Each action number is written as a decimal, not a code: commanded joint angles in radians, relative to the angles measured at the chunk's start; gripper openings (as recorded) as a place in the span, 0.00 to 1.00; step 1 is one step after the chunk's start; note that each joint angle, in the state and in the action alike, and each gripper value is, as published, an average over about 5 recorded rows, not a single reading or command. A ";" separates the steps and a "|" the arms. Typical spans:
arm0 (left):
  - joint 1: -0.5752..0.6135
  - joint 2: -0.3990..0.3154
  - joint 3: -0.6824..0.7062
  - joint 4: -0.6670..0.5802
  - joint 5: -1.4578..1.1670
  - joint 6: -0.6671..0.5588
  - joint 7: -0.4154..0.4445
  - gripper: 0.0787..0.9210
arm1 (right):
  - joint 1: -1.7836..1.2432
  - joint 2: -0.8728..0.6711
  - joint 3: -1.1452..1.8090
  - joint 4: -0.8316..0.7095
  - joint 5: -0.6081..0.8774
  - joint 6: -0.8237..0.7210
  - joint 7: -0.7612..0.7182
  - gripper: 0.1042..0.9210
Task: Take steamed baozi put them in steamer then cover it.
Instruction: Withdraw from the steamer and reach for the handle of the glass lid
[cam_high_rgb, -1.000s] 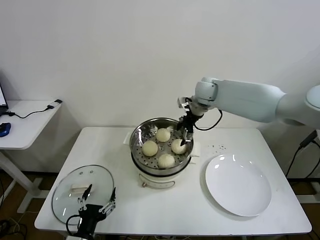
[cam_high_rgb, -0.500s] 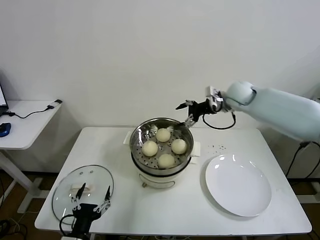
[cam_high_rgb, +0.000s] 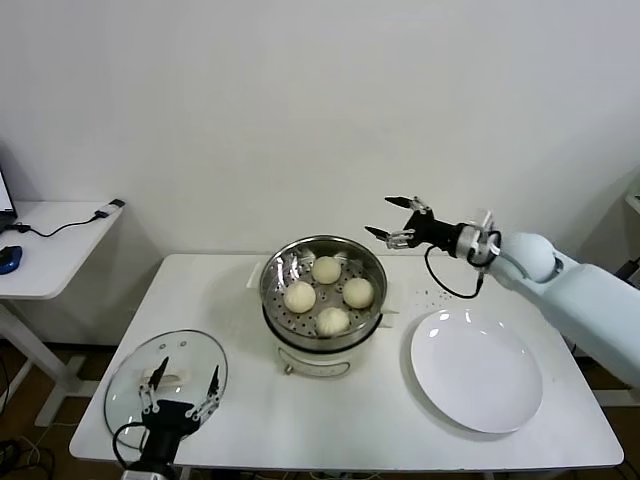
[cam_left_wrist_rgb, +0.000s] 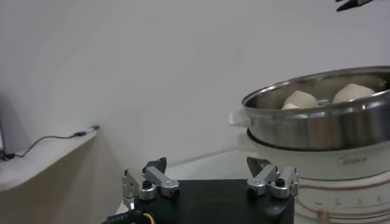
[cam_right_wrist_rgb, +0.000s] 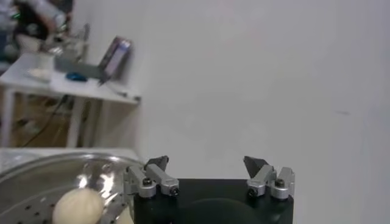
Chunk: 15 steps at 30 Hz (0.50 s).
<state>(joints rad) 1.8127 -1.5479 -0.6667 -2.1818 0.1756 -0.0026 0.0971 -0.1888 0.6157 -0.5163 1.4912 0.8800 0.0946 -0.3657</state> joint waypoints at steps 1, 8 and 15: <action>-0.002 0.001 -0.035 -0.009 0.233 -0.020 -0.001 0.88 | -0.686 0.040 0.735 0.184 -0.139 -0.022 0.149 0.88; -0.016 0.014 -0.112 0.015 0.755 -0.100 -0.041 0.88 | -0.971 0.174 0.993 0.277 -0.221 -0.109 0.158 0.88; -0.054 0.027 -0.177 0.086 1.166 -0.115 -0.042 0.88 | -1.134 0.284 1.116 0.299 -0.283 -0.112 0.132 0.88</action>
<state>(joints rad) 1.7871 -1.5288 -0.7608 -2.1559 0.7034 -0.0719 0.0671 -0.9316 0.7633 0.2481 1.7033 0.6974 0.0179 -0.2570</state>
